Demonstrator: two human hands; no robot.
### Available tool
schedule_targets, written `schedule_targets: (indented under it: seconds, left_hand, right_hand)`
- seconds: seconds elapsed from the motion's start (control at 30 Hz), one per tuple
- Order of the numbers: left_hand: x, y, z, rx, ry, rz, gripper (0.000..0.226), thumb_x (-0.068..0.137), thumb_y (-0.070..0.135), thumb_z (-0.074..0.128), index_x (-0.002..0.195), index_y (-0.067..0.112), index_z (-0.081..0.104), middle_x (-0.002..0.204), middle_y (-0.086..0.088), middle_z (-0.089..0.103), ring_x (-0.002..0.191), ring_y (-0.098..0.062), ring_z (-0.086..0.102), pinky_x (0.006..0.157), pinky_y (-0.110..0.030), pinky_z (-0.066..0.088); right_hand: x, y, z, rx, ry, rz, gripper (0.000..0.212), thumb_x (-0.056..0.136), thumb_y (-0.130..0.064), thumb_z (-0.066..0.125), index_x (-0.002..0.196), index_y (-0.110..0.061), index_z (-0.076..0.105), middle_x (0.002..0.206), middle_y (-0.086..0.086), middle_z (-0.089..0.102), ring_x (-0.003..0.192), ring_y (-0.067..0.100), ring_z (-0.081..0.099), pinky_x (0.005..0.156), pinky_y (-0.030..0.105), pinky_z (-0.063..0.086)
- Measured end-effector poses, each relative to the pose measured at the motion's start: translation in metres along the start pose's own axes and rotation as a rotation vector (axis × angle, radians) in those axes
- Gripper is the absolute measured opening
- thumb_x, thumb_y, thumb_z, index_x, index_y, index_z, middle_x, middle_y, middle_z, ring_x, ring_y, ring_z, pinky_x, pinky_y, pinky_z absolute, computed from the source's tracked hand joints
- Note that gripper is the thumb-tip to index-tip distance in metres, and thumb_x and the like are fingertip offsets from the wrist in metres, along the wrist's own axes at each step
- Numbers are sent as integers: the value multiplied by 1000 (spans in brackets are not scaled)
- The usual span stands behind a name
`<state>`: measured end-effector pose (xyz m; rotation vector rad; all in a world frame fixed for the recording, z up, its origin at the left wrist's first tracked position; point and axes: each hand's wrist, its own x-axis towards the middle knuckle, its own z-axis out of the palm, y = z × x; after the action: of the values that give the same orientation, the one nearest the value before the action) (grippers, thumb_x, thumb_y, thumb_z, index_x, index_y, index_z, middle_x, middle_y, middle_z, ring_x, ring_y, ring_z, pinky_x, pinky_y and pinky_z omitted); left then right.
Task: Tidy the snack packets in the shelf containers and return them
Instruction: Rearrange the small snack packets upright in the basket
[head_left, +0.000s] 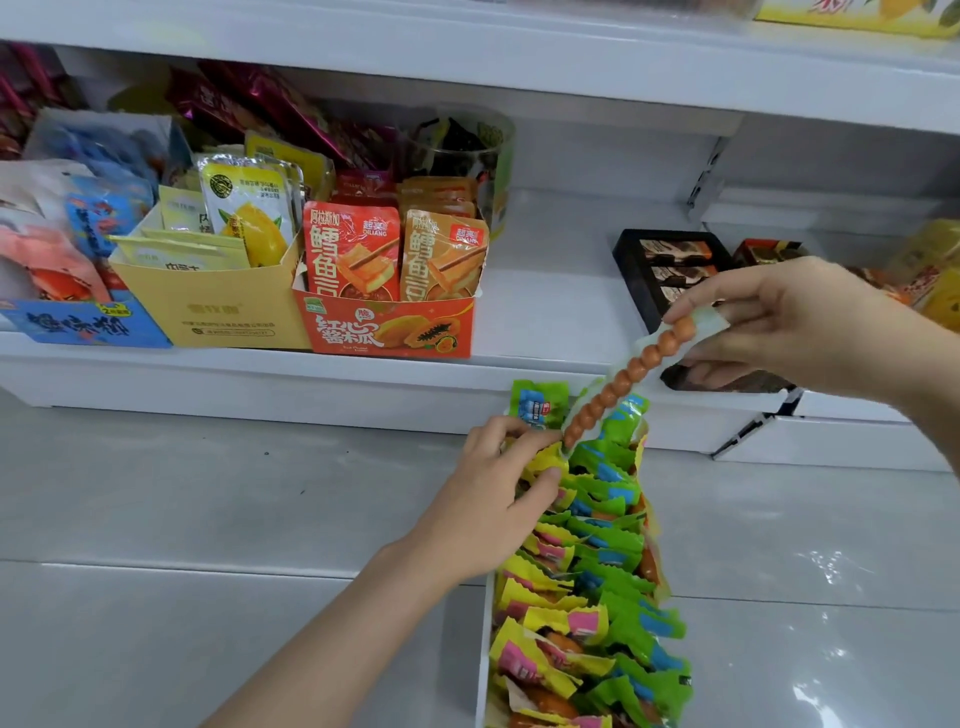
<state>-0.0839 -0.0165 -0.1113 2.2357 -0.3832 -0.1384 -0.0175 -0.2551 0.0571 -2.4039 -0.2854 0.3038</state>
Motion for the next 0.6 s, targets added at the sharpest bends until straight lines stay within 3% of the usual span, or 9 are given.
schedule_targets:
  seconds: [0.03, 0.1, 0.2, 0.33, 0.43, 0.5, 0.6]
  left_hand:
    - [-1, 0, 0, 3, 7, -3, 43, 102, 40, 47, 143, 31, 46, 136, 14, 35, 132, 0, 27, 105, -17, 24]
    - [-2, -1, -1, 14, 22, -5, 43, 101, 40, 48, 142, 25, 48, 137, 14, 37, 132, 0, 28, 105, -15, 25]
    - [-6, -2, -1, 10, 45, 6, 40, 101, 39, 50, 137, 21, 53, 135, 16, 39, 131, 3, 33, 101, -1, 19]
    - [-9, -1, 1, 2, 65, 14, 39, 100, 39, 51, 135, 22, 56, 135, 18, 40, 129, 5, 37, 102, -7, 24]
    - [-10, 1, 0, 7, 68, 24, 40, 100, 39, 51, 135, 21, 57, 134, 18, 41, 128, 5, 38, 102, -6, 24]
    - [-10, 0, 0, 8, 73, 19, 40, 100, 40, 51, 135, 21, 57, 134, 18, 41, 127, 6, 39, 102, -6, 25]
    - [-11, 0, 1, 0, 83, 3, 39, 100, 40, 52, 135, 22, 58, 133, 19, 41, 126, 7, 39, 99, 0, 23]
  right_hand:
    - [2, 1, 0, -201, 86, -103, 20, 76, -24, 81, 92, -35, 75, 79, -6, 75, 67, 4, 70, 64, 3, 48]
    - [5, 1, 0, -433, 217, -242, 19, 71, -46, 75, 89, -41, 73, 87, -9, 64, 70, 5, 59, 69, 9, 41]
    - [6, 1, -2, -351, 269, -268, 36, 71, -60, 61, 92, -34, 74, 95, -13, 69, 73, -8, 62, 76, 16, 46]
    - [9, 4, 8, -317, 328, -228, 23, 83, -46, 68, 92, -26, 74, 79, -8, 76, 70, -1, 70, 79, 26, 54]
    - [12, 0, 27, -328, 339, -244, 17, 87, -36, 70, 93, -21, 76, 72, -5, 74, 69, 5, 70, 73, 14, 50]
    - [16, -3, 42, -350, 371, -281, 19, 88, -33, 72, 96, -17, 77, 66, -4, 70, 59, 2, 61, 63, 10, 40]
    - [23, -10, 59, -360, 425, -325, 27, 89, -32, 73, 106, -12, 78, 59, -3, 58, 52, 4, 44, 67, 23, 36]
